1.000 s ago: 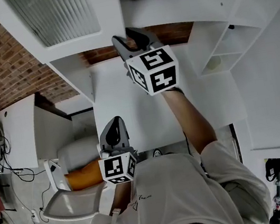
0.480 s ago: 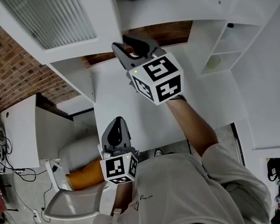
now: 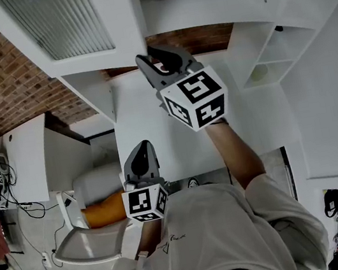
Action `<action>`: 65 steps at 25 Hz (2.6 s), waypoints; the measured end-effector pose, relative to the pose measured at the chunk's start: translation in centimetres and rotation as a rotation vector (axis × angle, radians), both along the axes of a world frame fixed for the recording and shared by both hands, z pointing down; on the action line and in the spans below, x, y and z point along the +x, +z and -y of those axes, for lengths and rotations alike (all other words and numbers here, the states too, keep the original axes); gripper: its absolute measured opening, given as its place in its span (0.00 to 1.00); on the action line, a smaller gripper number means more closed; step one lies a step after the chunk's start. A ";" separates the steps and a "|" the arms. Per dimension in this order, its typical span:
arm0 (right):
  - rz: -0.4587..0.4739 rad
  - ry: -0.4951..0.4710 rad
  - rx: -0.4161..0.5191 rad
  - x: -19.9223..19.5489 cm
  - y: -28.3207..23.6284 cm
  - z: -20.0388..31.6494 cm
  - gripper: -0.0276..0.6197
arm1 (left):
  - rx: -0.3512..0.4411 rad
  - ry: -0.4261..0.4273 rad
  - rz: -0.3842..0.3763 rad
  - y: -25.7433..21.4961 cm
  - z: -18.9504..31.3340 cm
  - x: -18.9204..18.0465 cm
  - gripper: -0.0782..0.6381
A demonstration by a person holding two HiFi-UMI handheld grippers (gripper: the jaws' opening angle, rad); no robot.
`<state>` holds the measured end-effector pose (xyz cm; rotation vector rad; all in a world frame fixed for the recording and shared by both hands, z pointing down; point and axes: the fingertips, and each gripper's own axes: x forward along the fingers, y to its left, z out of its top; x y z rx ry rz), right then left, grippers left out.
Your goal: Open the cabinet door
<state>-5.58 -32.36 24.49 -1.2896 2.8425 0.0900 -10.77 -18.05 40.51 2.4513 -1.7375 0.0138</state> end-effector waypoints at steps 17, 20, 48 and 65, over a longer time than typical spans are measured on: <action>0.005 -0.089 0.015 -0.4 0.0 -2.7 0.18 | -0.008 0.000 -0.014 0.2 -0.2 0.1 0.13; 0.001 -0.105 0.018 -0.6 -0.1 -3.2 0.18 | -0.009 -0.003 -0.015 0.3 -0.2 0.1 0.13; 0.027 -0.194 0.023 -1.5 0.1 -6.2 0.16 | -0.024 -0.023 -0.002 0.7 -0.8 -0.4 0.13; 0.021 -0.253 0.019 -2.6 -0.1 -8.0 0.16 | -0.024 -0.025 -0.014 0.6 -1.2 -0.4 0.13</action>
